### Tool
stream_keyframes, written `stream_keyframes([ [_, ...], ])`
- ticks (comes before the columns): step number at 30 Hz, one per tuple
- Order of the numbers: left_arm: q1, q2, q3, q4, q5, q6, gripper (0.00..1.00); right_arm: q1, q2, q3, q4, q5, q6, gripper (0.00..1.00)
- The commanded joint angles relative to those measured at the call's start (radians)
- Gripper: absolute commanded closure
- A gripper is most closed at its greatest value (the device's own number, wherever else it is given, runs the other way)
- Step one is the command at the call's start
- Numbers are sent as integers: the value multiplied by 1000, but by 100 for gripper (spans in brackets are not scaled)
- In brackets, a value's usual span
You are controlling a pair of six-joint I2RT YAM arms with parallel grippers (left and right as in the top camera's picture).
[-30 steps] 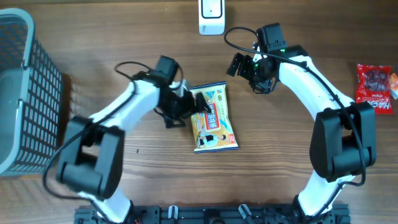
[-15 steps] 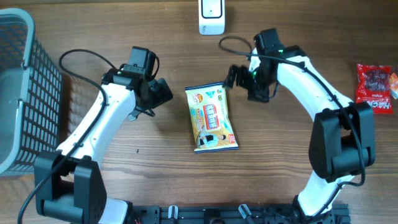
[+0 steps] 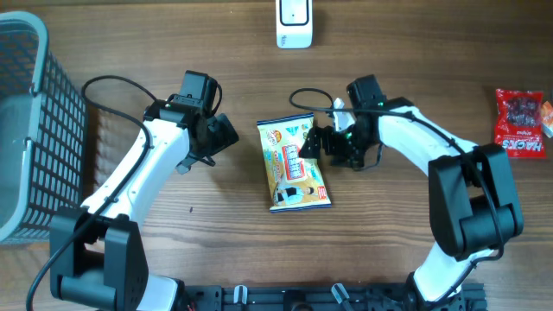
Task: Scan the item barcode
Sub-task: 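Grasp the yellow wet-wipes bag with both grippers from either side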
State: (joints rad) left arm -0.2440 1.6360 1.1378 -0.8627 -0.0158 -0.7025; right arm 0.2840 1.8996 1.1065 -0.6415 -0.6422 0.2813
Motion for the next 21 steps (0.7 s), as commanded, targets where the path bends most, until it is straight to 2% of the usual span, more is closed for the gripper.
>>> stream_keyframes([
  [1, -1, 25, -8, 37, 107, -12, 0, 16, 28, -53, 30, -117, -19, 0],
  [4, -3, 94, -9, 47, 196, 17, 0, 18, 28, -53, 42, -172, -19, 0],
  [8, -9, 203, -9, 82, 391, 127, 7, 33, 28, -72, 66, -145, -12, 0],
  [11, -10, 282, -9, 117, 521, 181, 14, 34, 28, -116, 137, -145, 70, 0],
  [15, -19, 344, -9, 119, 525, 179, 18, 34, 28, -199, 272, -146, 195, 1],
  [17, -42, 357, -9, 124, 525, 179, 17, 34, 28, -214, 303, -166, 198, 5],
  [19, -71, 362, -9, 141, 525, 176, 17, 34, 28, -215, 305, -168, 198, 17],
  [21, -95, 362, -8, 162, 524, 169, 18, 34, 28, -215, 305, -169, 201, 22],
])
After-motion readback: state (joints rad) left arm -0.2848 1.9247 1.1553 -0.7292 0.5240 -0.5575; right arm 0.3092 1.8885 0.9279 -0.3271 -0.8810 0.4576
